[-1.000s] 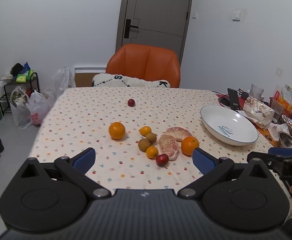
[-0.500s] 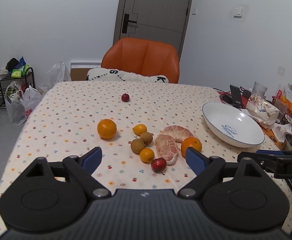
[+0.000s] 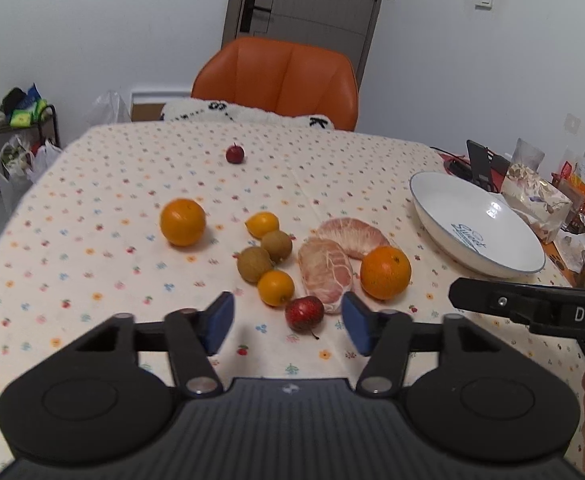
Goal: Organize fruits
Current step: 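Grasp the red plum with the left tool while the right tool reaches toward the orange, then close the right tool on the orange while the left tool lifts the plum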
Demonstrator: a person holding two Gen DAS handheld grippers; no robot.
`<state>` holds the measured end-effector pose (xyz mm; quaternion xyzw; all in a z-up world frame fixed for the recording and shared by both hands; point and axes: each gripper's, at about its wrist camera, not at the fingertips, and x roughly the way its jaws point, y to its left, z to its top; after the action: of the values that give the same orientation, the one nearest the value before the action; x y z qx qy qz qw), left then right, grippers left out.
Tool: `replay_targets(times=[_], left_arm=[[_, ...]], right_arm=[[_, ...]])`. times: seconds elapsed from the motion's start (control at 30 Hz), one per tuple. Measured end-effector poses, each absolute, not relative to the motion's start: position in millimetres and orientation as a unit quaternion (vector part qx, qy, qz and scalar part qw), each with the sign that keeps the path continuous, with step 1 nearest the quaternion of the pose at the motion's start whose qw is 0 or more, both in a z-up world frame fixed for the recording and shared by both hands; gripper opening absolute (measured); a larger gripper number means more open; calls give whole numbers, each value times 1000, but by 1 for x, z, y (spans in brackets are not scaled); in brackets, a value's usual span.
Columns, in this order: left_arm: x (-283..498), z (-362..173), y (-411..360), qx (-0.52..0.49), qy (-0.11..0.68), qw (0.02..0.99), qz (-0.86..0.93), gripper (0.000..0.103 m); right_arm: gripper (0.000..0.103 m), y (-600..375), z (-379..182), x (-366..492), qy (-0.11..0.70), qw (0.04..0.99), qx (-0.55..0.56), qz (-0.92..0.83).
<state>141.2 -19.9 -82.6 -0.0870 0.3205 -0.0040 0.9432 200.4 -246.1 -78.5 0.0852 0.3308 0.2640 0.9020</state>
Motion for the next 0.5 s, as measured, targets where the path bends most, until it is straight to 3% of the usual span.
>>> replay_targets(times=[0.5], left_arm=[[162, -97, -29, -96, 336, 937, -22, 23]], right_arm=[[54, -232, -90, 222, 341, 893, 87, 280]])
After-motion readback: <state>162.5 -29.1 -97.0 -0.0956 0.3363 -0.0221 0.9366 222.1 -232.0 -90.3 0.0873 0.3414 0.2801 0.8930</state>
